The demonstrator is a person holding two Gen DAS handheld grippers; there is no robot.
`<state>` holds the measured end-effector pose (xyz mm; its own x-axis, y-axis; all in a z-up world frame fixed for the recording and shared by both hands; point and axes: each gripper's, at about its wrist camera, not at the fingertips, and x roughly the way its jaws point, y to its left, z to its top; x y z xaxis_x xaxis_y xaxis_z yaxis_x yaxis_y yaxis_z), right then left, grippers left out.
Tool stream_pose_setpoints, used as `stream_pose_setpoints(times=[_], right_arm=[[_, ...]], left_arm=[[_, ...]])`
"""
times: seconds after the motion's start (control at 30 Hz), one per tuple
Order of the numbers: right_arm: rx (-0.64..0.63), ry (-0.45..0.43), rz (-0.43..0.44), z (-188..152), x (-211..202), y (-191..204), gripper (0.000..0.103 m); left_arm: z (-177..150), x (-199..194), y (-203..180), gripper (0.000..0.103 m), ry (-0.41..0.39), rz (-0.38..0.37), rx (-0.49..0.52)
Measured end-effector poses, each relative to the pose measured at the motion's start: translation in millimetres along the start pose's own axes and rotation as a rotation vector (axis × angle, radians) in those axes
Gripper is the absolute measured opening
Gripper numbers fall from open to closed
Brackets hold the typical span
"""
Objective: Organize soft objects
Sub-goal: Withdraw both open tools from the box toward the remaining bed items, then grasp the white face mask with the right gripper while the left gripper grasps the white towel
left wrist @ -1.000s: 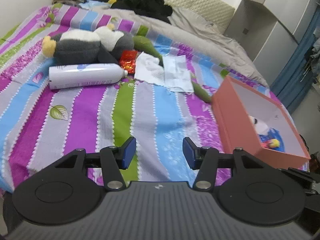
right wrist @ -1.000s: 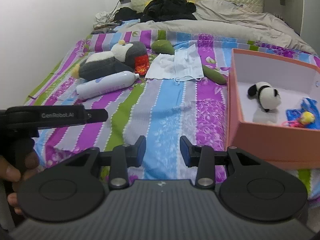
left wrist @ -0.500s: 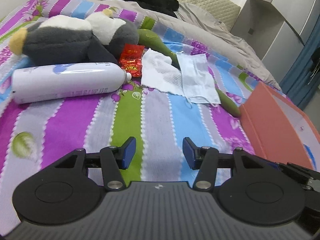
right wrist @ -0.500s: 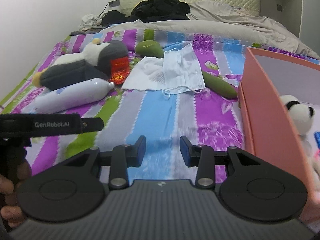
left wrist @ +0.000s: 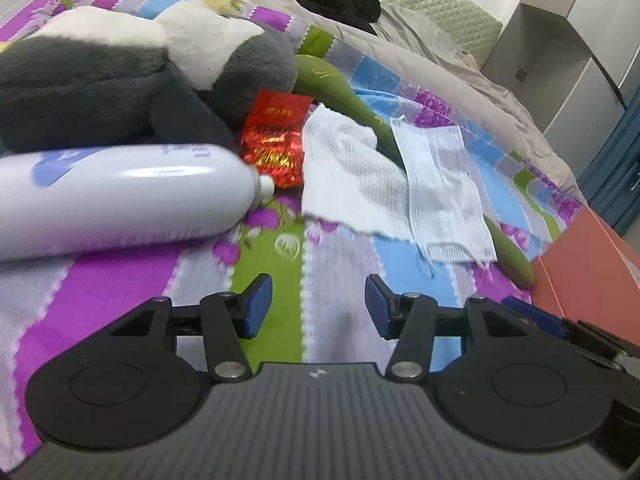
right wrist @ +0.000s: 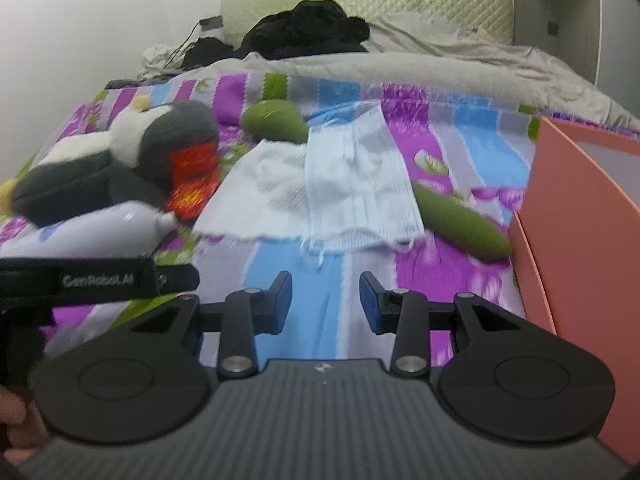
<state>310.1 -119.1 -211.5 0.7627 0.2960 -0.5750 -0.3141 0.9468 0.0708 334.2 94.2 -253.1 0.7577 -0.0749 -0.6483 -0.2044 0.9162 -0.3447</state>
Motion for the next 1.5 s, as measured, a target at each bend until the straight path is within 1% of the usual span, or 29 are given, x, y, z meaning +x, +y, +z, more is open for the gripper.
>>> stream_pose_setpoints(times=[0.1, 0.17, 0.23, 0.37, 0.47, 0.53, 0.57, 0.63, 0.67, 0.7, 0.73, 0.77, 0.8, 0.83, 0.87, 0.93, 0.97, 1.07, 1.2, 1.37, 1.5], right_arm=[[-0.003, -0.022, -0.044, 7, 19, -1, 0.041], [0.017, -0.031, -0.083, 11, 33, -5, 0.041], [0.028, -0.038, -0.103, 13, 44, -9, 0.041], [0.033, -0.045, -0.124, 14, 63, -15, 0.041], [0.054, -0.012, -0.093, 14, 75, -18, 0.04], [0.048, -0.005, -0.091, 13, 78, -17, 0.042], [0.039, -0.004, -0.094, 13, 79, -15, 0.042], [0.023, -0.002, -0.101, 13, 81, -12, 0.042], [0.018, 0.0, -0.101, 13, 81, -12, 0.042], [0.016, 0.002, -0.1, 13, 82, -12, 0.041], [0.016, 0.004, -0.099, 13, 82, -12, 0.04], [0.016, 0.006, -0.094, 13, 82, -12, 0.038], [0.014, 0.008, -0.092, 13, 82, -12, 0.038], [0.011, 0.009, -0.091, 13, 82, -12, 0.034], [0.01, 0.01, -0.086, 14, 82, -11, 0.026], [0.008, 0.012, -0.071, 14, 82, -11, 0.018], [0.003, 0.012, -0.067, 14, 81, -10, 0.014], [0.015, 0.015, -0.063, 16, 77, -10, 0.009], [0.048, 0.028, -0.06, 18, 64, -11, 0.008], [0.067, 0.046, -0.076, 16, 33, -13, 0.008], [0.066, 0.065, -0.081, 16, 9, -12, 0.008]], left_arm=[[7, 16, -1, 0.057, -0.003, -0.002, -0.015], [10, 23, -1, 0.057, -0.013, -0.001, -0.027], [12, 29, -2, 0.056, -0.031, 0.005, -0.03], [17, 40, -4, 0.056, -0.069, 0.023, -0.028], [19, 46, -8, 0.056, -0.098, 0.044, -0.022], [20, 50, -11, 0.056, -0.113, 0.059, -0.016], [20, 52, -12, 0.055, -0.119, 0.065, -0.011], [22, 56, -15, 0.041, -0.122, 0.073, -0.001], [22, 58, -15, 0.039, -0.121, 0.078, -0.001], [23, 59, -15, 0.035, -0.121, 0.078, -0.002], [24, 60, -15, 0.028, -0.12, 0.076, -0.005], [25, 61, -15, 0.025, -0.117, 0.074, -0.007], [26, 62, -14, 0.017, -0.113, 0.067, -0.008], [26, 63, -14, 0.011, -0.109, 0.062, -0.01], [26, 64, -14, 0.009, -0.106, 0.057, -0.013], [27, 63, -14, 0.006, -0.106, 0.054, -0.011], [26, 61, -15, 0.005, -0.109, 0.055, -0.012], [24, 55, -15, 0.003, -0.103, 0.044, -0.022], [22, 38, -17, 0.002, -0.103, 0.028, -0.028], [22, 6, -20, 0.001, -0.12, 0.002, -0.044], [20, -18, -24, 0.001, -0.102, -0.02, -0.059]])
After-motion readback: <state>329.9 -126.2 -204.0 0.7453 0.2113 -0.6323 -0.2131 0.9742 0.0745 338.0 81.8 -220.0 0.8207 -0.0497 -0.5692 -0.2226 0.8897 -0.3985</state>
